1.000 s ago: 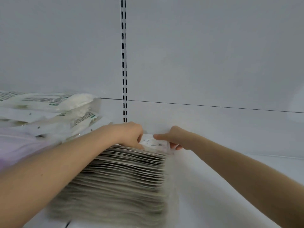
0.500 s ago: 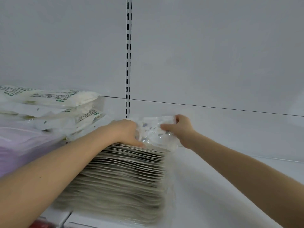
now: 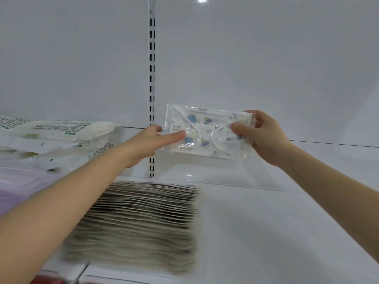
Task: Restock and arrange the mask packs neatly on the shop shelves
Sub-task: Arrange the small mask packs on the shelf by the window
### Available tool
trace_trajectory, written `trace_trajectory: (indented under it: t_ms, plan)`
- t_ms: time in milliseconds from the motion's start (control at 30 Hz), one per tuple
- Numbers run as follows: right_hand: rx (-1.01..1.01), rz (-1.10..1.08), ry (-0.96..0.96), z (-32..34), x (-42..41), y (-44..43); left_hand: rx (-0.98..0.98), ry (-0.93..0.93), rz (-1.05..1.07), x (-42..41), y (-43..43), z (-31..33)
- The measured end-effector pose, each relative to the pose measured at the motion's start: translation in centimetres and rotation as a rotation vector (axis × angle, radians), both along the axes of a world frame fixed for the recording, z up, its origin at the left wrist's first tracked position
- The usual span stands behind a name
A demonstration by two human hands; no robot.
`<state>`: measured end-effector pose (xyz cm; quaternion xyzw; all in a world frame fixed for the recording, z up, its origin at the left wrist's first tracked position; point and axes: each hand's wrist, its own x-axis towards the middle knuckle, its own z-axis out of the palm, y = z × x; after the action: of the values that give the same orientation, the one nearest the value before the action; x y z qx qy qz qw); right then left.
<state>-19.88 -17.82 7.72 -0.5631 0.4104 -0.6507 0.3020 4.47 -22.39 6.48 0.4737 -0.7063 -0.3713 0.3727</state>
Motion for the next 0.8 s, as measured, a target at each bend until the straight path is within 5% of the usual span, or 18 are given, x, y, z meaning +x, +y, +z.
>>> trace_trajectory:
  t_ms: [100, 200, 633, 800]
  plan:
    - [0.021, 0.103, -0.030, 0.1, -0.7, 2.0, 0.122, 0.248, -0.203, -1.1, 1.5, 0.6]
    - [0.021, 0.135, -0.021, -0.1, -2.1, 4.0, 0.067, 0.359, -0.165, -2.7, 4.1, 0.7]
    - [0.122, 0.047, 0.091, -7.0, -14.3, 13.8, 0.059, 0.326, -0.014, -15.4, 14.0, -8.2]
    - [0.221, 0.175, 0.149, -9.3, -14.7, 15.5, 0.121, 0.243, 0.006, -16.9, 15.5, -9.8]
